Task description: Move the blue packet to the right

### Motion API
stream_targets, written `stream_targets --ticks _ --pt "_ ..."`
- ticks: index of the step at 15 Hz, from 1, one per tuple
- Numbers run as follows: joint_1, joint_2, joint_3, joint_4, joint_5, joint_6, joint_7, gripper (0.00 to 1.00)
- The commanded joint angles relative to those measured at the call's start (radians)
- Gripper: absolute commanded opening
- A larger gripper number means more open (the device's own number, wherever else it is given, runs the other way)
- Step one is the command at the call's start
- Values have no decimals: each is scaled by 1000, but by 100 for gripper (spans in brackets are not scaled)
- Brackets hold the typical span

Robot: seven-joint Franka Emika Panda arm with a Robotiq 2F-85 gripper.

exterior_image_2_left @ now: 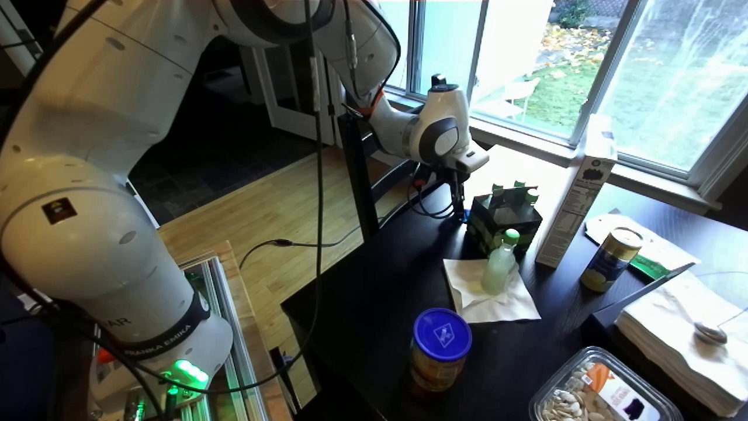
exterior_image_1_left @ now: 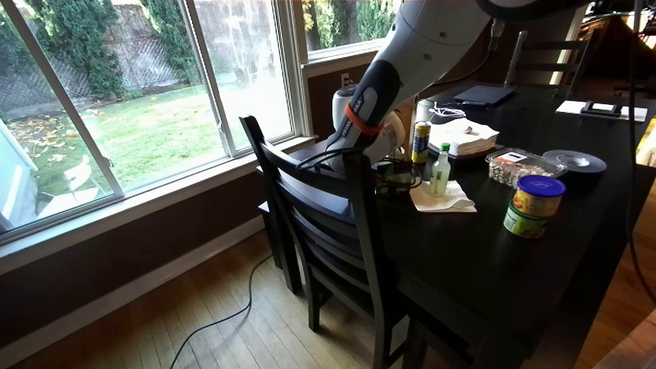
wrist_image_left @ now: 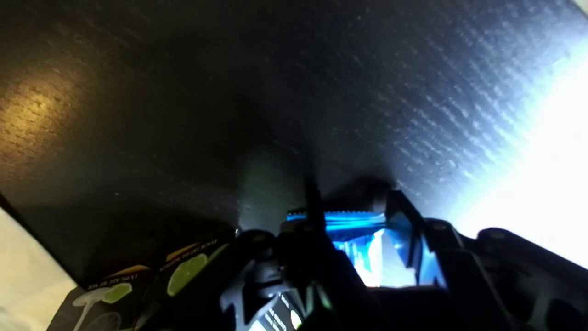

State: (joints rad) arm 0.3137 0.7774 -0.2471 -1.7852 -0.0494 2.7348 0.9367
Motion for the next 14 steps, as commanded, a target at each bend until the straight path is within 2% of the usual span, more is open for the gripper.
stream_targets --ticks 1,3,5,11,12,13,14 --pt "19 52 -22 54 -10 -20 38 16" --pt "21 54 -27 57 -14 -16 40 5" --pt "22 55 -29 60 -15 -14 39 0" --pt "46 41 -47 52 -26 -12 46 1" --pt "56 33 -55 49 -32 -16 48 7" --pt "74 29 -74 47 -36 -9 71 26" --pt "94 25 -92 50 -26 -30 117 29"
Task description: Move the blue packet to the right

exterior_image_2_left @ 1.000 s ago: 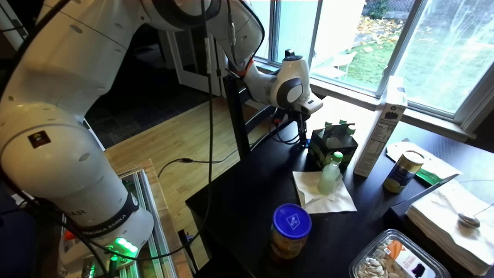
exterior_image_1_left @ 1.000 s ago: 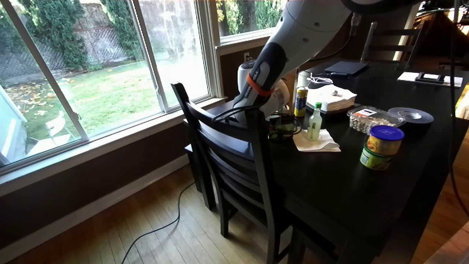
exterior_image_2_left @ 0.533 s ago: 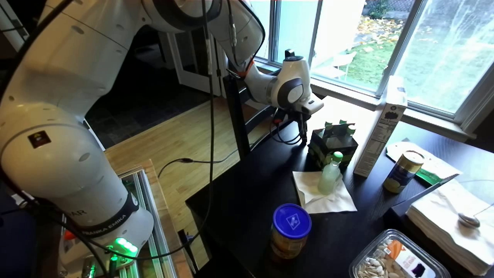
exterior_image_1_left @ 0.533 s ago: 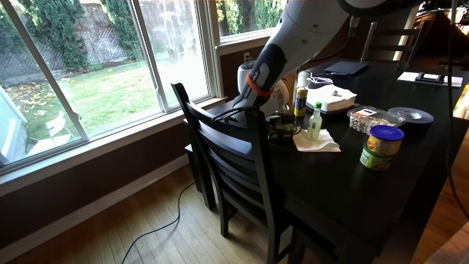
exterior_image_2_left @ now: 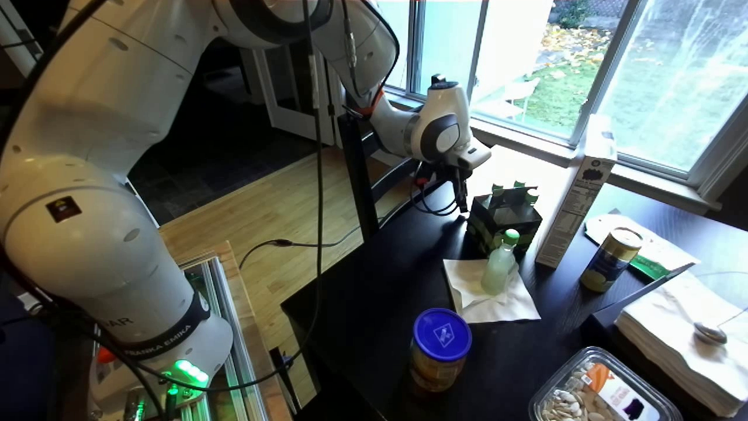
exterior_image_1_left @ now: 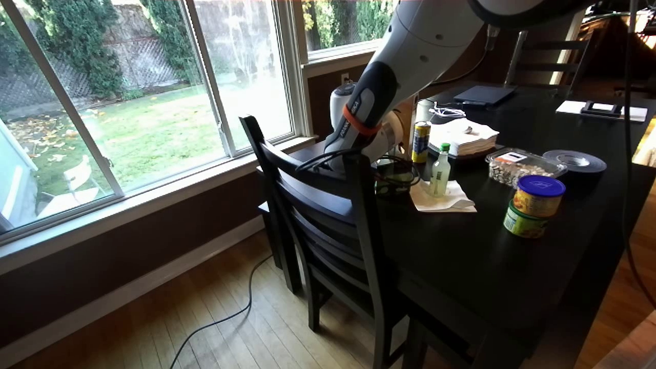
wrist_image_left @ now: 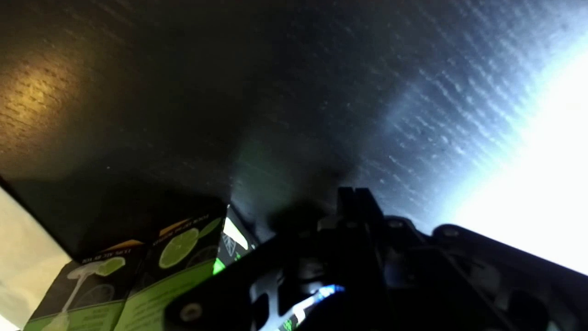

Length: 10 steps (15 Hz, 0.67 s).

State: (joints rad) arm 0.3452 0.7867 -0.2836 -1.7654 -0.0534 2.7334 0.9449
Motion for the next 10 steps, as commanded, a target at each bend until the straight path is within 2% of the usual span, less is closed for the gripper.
stream_targets --ticks 1,6,7,8,9,10 --pt "67 10 -60 26 -9 -19 144 34" --pt "143 26 -142 30 -35 -51 407 69" --pt "139 21 -134 30 -43 -51 423 76" --pt "88 -8 -87 8 -49 -35 352 84" --pt "89 -8 -86 8 -54 -35 361 65" --pt "86 -8 -82 8 -55 -35 361 71"
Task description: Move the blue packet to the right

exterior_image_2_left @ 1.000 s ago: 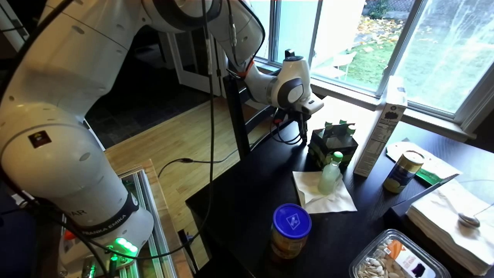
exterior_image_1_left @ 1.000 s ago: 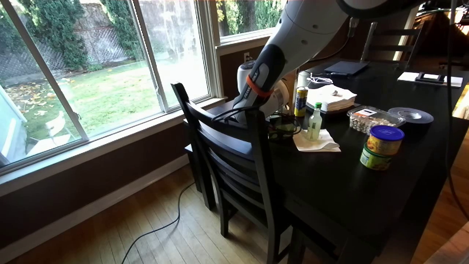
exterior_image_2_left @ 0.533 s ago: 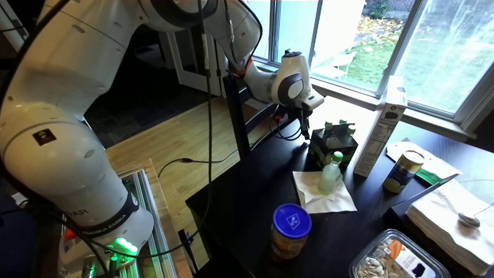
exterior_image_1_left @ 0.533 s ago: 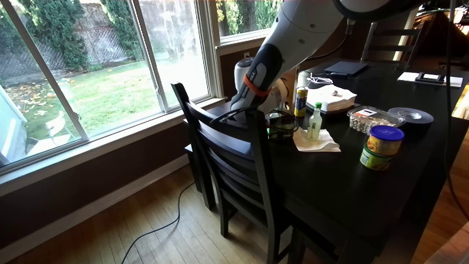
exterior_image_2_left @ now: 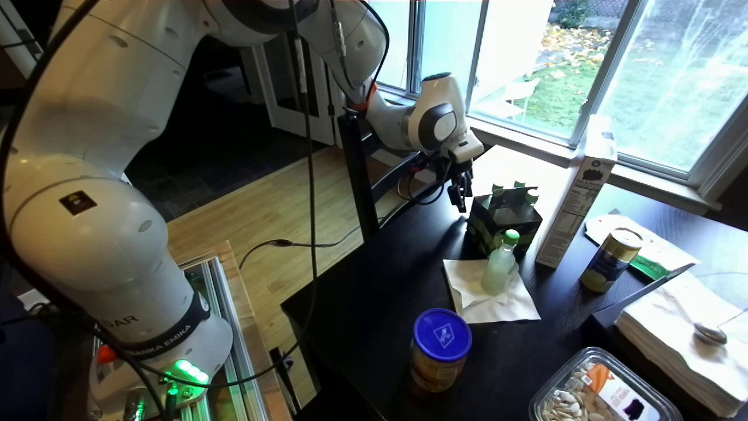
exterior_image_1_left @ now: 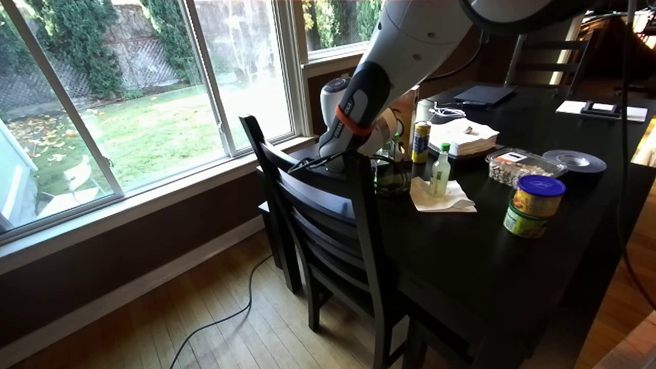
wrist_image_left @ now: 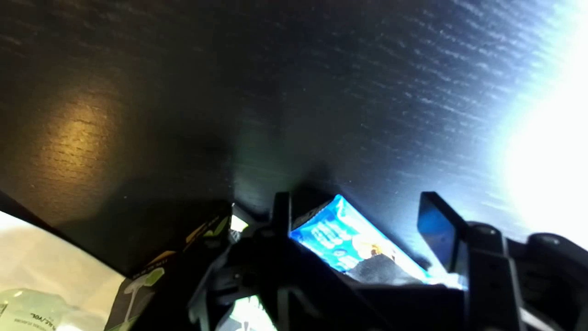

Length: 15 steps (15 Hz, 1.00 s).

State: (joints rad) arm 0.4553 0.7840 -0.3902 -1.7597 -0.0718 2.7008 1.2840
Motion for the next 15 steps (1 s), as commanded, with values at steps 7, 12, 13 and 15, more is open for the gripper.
stream_targets --ticks 7,12,13,15 --pt "-27 2 32 1 12 -2 132 100" --pt "30 31 -41 -23 -26 123 363 100" --pt "39 37 -54 -23 -28 136 393 100" --pt "42 51 -61 -21 -20 151 430 100"
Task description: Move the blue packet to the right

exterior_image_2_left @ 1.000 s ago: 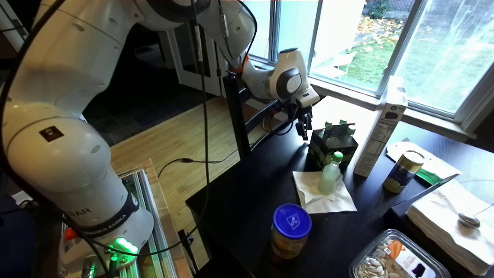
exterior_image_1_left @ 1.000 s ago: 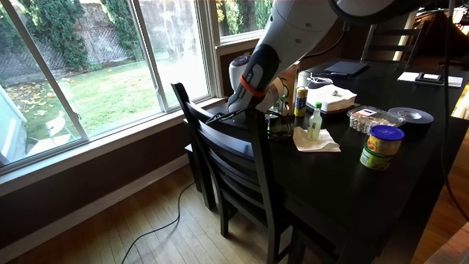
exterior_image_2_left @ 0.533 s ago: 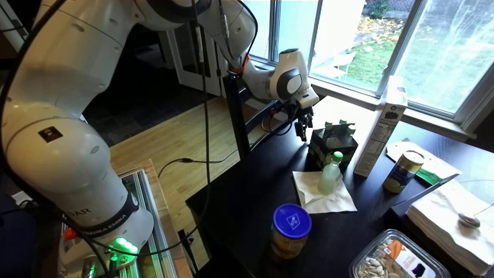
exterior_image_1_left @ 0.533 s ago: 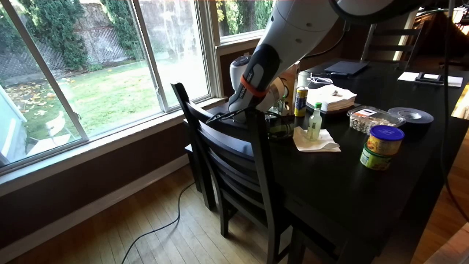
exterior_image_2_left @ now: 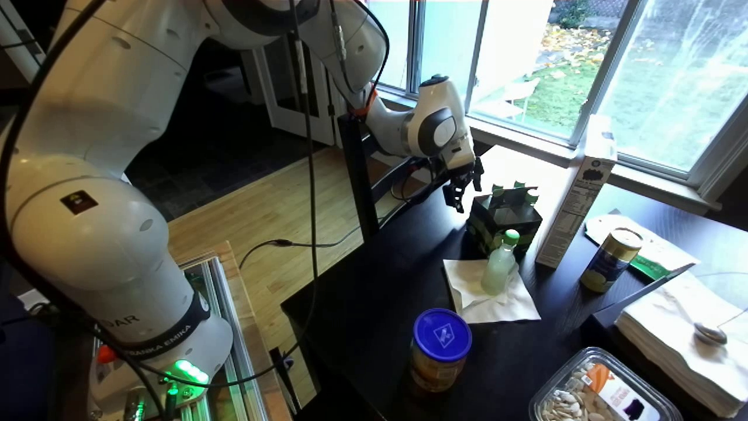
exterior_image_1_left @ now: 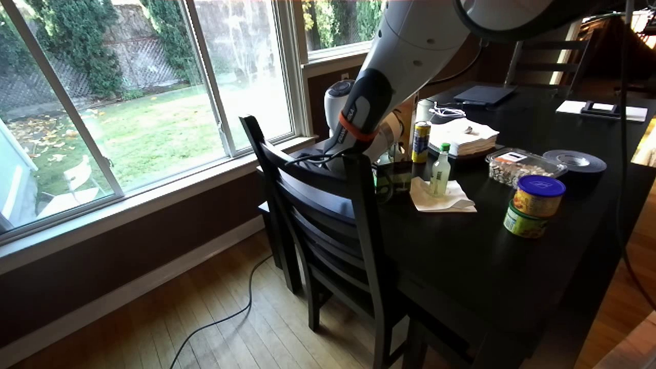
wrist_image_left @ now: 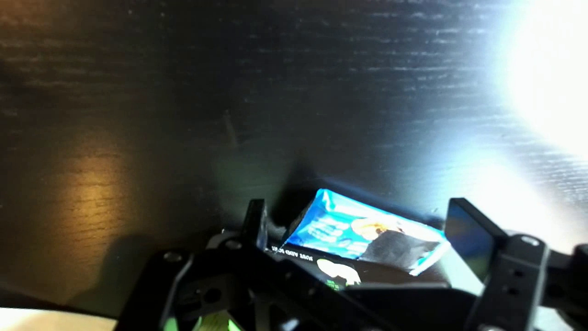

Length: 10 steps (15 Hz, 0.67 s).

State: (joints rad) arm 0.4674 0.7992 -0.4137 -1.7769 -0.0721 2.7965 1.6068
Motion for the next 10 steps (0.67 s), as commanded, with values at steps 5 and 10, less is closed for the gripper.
stream_targets --ticks 5,10 --pt "59 49 -72 -8 -33 33 187 76" --pt "58 49 -67 -11 -35 31 207 54"
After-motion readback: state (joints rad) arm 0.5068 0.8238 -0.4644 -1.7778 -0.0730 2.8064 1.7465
